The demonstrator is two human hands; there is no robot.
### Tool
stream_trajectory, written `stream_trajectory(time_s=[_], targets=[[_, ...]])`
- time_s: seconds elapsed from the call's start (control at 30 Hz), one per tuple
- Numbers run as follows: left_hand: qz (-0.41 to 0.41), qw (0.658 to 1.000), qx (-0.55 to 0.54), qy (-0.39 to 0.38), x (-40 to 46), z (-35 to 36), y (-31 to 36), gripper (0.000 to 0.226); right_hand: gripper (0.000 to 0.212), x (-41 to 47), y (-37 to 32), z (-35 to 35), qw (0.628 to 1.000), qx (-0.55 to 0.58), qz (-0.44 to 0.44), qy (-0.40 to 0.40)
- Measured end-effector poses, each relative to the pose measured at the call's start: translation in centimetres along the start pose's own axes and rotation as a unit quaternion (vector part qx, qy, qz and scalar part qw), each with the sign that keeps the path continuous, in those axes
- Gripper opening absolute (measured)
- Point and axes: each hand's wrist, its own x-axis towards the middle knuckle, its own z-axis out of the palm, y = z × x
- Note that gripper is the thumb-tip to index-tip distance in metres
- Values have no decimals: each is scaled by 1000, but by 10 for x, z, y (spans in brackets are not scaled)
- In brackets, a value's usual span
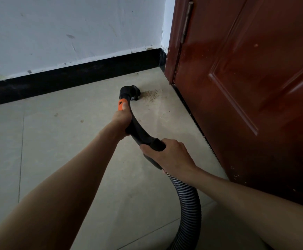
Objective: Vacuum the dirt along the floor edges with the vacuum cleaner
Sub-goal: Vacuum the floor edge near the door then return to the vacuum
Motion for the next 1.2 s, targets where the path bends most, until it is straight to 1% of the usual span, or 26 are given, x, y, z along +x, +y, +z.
stream_trajectory(time_s=[0.1,0.23,0.33,0.4,0.57,0.63,0.77,0.9,1.03,1.2], targets=[[9,1000,12,0,1,7,0,71,51,0,4,-3,1000,12,5,8],[17,999,27,-7,2,15,1,70,53,-5,7,-6,999,21,13,20],[21,999,34,-7,2,17,0,67,53,-5,7,-9,999,30,13,14],[32,999,37,6,2,18,1,66,53,-4,6,-9,999,44,13,12],[87,992,61,71,7,9,10,59,54,2,-3,-6,998,64,-7,3],[82,991,67,82,9,4,11,60,53,6,-7,-5,998,64,-10,-10],[46,994,73,73,11,-3,7,62,49,9,-8,-1,998,51,-7,-29],[53,994,78,57,8,4,9,63,49,8,-4,-3,999,48,3,-9],[55,993,97,34,4,18,11,54,51,4,3,-9,998,61,20,9],[63,991,120,19,1,31,12,50,49,0,9,-13,996,78,23,27]])
